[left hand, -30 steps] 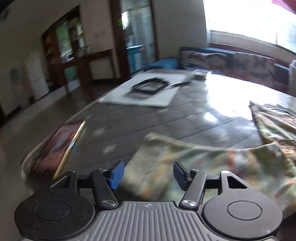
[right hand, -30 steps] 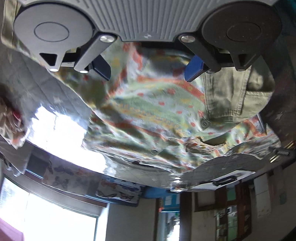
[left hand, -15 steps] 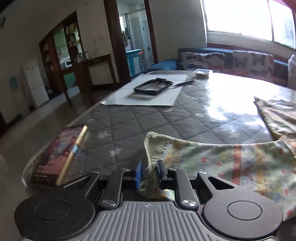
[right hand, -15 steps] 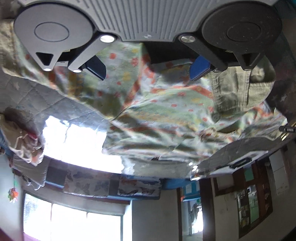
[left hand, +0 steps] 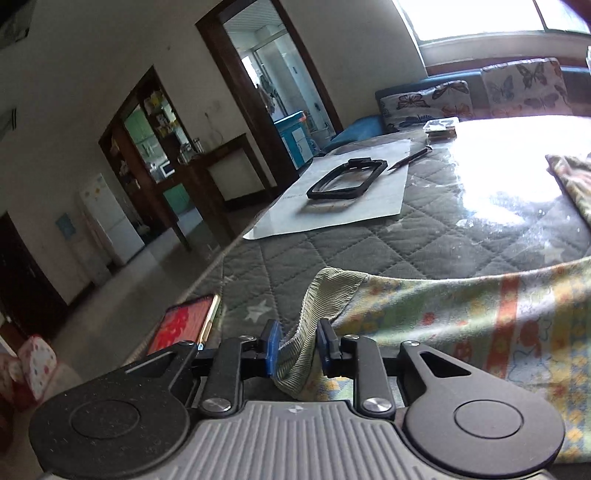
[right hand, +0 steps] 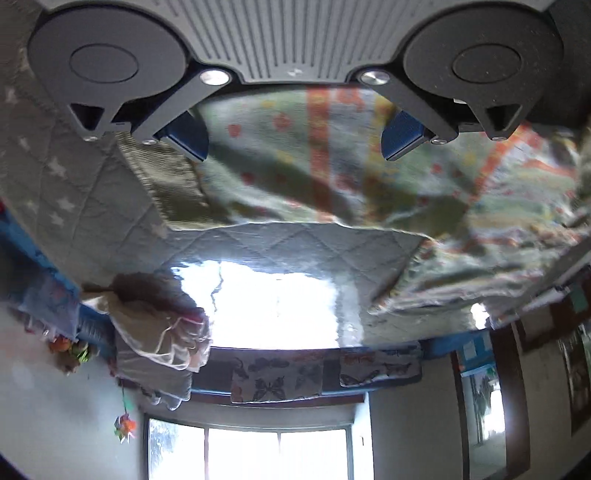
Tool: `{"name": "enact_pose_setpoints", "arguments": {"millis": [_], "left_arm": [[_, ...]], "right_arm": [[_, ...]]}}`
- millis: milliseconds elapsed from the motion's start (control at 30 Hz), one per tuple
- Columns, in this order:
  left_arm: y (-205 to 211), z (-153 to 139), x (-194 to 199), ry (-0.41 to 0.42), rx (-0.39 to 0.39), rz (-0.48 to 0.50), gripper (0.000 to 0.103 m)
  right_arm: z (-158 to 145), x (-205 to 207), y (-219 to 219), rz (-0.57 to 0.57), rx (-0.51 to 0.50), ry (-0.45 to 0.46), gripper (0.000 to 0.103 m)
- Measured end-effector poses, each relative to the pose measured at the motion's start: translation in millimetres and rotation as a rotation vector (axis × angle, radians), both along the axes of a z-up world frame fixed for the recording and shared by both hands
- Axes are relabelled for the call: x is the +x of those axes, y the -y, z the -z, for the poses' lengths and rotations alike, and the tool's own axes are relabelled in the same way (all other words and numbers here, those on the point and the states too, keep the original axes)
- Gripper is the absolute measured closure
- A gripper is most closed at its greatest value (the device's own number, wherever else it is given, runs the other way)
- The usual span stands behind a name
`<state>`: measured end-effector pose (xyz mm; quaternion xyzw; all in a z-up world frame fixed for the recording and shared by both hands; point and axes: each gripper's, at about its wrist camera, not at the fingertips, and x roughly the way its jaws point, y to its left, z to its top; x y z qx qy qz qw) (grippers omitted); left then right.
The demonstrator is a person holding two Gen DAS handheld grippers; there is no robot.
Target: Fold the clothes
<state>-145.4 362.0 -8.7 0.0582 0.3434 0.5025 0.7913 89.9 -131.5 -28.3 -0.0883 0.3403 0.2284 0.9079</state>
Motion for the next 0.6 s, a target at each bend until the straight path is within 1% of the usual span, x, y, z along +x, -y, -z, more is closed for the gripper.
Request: {"name": "enact_pose_setpoints", "arguments": {"millis": [67,100,133,167,200,300,400,433,500,567,600], "left_arm": [[-3,2,2,-0.011,0.014,0.0,0.073],[-4,3,3,-0.016,0.023,-0.002,0.07],[-4,3,4,-0.025,0.032,-0.005,0.065],[-5,4,5,-0.034,0.042,-0.008,0.064],[-5,2,5,-0.035,0.038,-0.009,0.063],[-6,-5,2,-0.02,0.018,-0.009,0.06],[-3,-19,-3,0.029,0.009,-0.021,0.054],[0,-25,-3,0.047,0.002,-0.015,0.054],[15,-36,-2,0.086,-0.025,0.047,0.054],[32,-47,-1,0.126,-0.053,0.114,0.054],[43,-50,2,0.139,-0.083,0.169,0.054]], "right_arm": [[0,2,6,0.019,-0.011,-0.001,0.001],[0,3,7,0.02,-0.016,-0.001,0.002],[-2,4,9,0.03,-0.042,0.011,0.002],[-3,5,10,0.041,-0.053,0.017,0.001],[-7,8,12,0.077,-0.081,0.025,0.002],[-13,11,16,0.09,-0.071,0.025,0.004],[-24,1,5,0.026,-0.048,0.057,0.002],[-28,-3,0,0.001,-0.04,0.067,0.001],[-35,-11,-14,-0.054,-0.025,0.083,0.0],[-39,-18,-37,-0.122,-0.012,0.09,0.0],[-41,-23,-50,-0.161,-0.004,0.092,0.0]]}}
